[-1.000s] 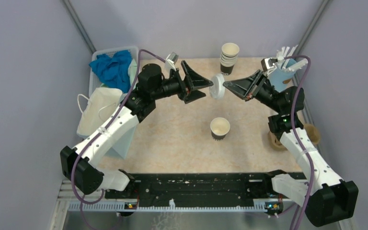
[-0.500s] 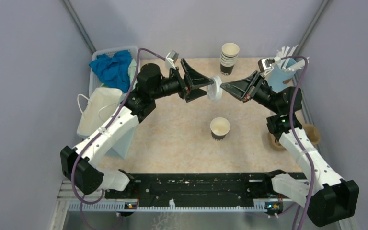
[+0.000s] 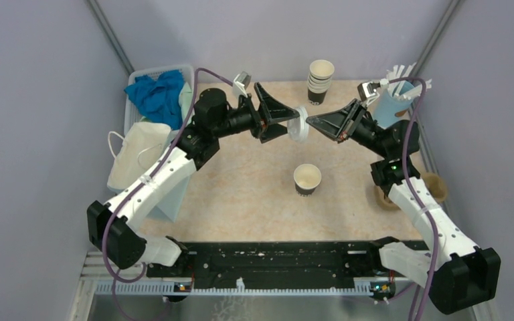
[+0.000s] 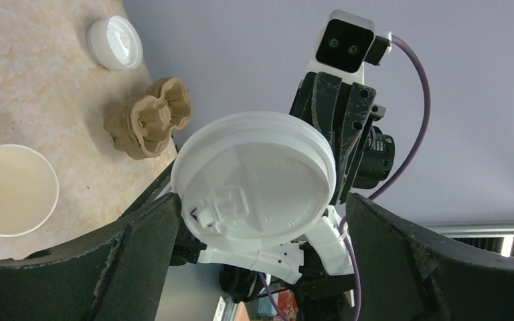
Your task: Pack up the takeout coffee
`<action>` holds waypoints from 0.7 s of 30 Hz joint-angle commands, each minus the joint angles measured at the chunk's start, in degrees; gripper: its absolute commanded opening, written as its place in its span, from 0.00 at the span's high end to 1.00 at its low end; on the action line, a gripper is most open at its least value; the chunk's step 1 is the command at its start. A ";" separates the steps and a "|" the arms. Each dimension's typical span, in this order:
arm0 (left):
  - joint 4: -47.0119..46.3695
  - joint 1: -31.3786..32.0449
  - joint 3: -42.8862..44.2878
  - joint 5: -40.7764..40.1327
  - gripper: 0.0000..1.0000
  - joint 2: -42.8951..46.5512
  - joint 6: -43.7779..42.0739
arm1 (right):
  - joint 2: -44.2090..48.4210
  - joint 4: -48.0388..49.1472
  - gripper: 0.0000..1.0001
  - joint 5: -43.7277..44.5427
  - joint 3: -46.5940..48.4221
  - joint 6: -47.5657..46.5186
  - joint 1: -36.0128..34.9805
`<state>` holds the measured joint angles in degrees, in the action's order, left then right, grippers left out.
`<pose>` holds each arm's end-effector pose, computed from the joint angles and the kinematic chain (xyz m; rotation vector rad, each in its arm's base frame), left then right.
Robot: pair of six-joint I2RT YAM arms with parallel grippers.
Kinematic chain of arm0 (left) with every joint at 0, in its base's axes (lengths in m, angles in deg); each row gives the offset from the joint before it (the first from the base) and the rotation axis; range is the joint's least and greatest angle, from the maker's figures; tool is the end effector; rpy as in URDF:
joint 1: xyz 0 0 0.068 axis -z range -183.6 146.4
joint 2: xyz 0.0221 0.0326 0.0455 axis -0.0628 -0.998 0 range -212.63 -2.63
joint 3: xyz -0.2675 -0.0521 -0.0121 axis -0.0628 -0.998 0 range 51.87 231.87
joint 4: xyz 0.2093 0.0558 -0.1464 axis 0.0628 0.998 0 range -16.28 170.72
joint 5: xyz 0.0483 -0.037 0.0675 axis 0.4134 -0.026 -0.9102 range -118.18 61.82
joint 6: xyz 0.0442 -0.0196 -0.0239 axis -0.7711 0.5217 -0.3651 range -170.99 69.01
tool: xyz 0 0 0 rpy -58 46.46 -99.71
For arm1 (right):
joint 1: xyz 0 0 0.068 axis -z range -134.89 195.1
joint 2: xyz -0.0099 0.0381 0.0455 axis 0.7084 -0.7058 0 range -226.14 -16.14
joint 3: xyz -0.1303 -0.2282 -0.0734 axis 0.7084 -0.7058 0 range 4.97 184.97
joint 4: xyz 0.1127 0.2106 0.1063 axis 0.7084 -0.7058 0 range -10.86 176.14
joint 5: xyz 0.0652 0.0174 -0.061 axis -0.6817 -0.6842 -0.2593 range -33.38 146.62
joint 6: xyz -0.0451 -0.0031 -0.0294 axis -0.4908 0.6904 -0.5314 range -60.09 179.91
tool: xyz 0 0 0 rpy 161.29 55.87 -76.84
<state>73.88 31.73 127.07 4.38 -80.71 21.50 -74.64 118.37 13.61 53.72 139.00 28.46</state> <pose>0.2476 -0.1989 0.4138 -0.1080 1.9913 -1.8030 0.2096 0.0881 0.3945 0.0190 1.5413 1.8242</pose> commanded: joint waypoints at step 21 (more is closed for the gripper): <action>-1.05 0.59 3.29 0.41 0.04 -2.96 -0.60 | -1.22 1.62 1.00 -0.48 2.14 -2.92 -0.99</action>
<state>74.23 31.84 127.66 4.38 -83.42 21.50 -76.17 118.65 13.39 53.72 137.80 28.33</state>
